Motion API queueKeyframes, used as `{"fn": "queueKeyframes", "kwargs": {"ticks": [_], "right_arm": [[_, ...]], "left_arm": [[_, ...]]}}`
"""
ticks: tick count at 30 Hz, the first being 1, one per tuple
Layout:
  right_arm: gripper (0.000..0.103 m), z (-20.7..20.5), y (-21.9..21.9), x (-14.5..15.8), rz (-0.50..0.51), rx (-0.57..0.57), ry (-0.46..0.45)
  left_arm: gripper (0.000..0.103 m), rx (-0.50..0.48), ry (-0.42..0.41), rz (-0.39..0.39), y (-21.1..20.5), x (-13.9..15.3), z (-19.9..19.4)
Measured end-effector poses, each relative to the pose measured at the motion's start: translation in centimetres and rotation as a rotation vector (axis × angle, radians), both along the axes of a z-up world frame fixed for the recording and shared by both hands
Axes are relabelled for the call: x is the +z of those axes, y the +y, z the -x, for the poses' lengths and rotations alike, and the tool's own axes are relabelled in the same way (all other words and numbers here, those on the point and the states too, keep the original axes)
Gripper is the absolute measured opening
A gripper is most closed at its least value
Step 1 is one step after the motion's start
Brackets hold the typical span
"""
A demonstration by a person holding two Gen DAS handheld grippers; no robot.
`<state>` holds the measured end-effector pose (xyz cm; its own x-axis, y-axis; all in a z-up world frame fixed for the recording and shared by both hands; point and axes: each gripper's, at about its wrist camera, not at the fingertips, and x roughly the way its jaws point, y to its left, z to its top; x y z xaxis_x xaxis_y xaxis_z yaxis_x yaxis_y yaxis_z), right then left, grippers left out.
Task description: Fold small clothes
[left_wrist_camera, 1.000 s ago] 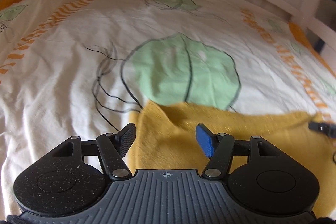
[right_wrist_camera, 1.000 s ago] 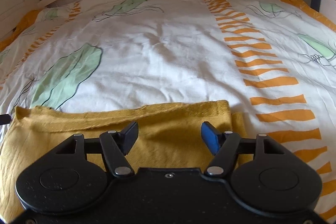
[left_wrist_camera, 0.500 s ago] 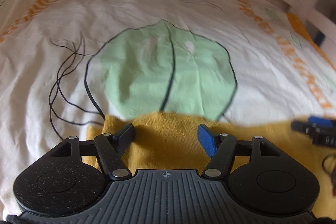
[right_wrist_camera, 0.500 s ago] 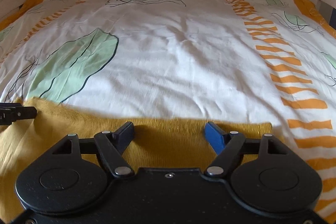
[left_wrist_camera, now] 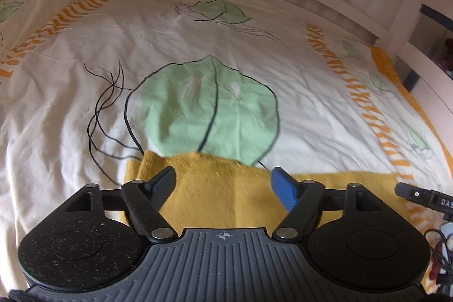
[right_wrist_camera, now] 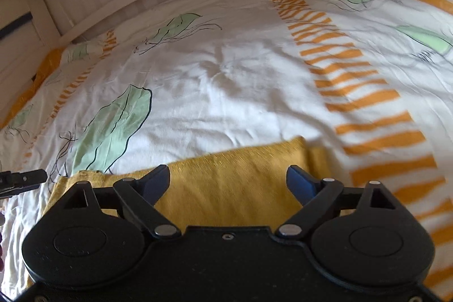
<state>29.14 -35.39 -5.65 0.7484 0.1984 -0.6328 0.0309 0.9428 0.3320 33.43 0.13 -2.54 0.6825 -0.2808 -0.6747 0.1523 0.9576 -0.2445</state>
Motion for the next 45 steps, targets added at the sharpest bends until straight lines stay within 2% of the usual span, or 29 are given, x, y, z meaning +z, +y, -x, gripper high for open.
{"fn": "queueKeyframes", "kwargs": {"ticks": [2,3,6,11,19,23,28,31,36,40,45], "right_arm": [[0.097,1.6,-0.7,-0.1,0.002,0.002,0.007],[0.103,2.4,-1.1,-0.2,-0.006,0.007,0.014],[0.103,4.8,-2.1,-0.5,-0.051,0.008,0.024],[0.103,8.8,-3.3,-1.1,-0.088,-0.024,0.025],[0.103,13.9,-3.4,-3.0,-0.139,-0.070,0.076],[0.103,15.5,-3.0,-3.7,-0.141,-0.085,0.085],[0.103,16.0,-2.2,-3.7,-0.092,-0.050,0.105],[0.103,15.9,-1.9,-3.5,-0.076,-0.023,0.136],[0.103,15.3,-2.5,-3.6,-0.115,-0.013,0.189],[0.103,14.3,-3.9,-3.8,-0.217,-0.036,0.231],[0.103,13.0,-5.2,-4.2,-0.310,-0.058,0.226]], "left_arm": [[0.085,-0.019,-0.004,-0.018,-0.6,0.2,1.5],[0.088,-0.023,0.001,-0.028,-0.9,0.2,2.3],[0.095,-0.043,0.004,-0.030,-1.6,0.0,4.7],[0.097,-0.057,0.023,-0.076,-3.0,-0.5,8.2],[0.097,-0.044,0.055,-0.166,-4.8,-1.7,12.2],[0.098,-0.052,0.099,-0.191,-5.3,-2.8,13.4],[0.098,-0.051,0.181,-0.224,-5.6,-4.5,14.0],[0.102,-0.047,0.255,-0.210,-5.4,-6.2,14.0],[0.103,-0.048,0.232,-0.246,-5.9,-6.7,14.4],[0.103,-0.054,0.233,-0.255,-6.1,-6.7,14.2],[0.103,-0.054,0.215,-0.251,-6.1,-6.9,14.4]]}}
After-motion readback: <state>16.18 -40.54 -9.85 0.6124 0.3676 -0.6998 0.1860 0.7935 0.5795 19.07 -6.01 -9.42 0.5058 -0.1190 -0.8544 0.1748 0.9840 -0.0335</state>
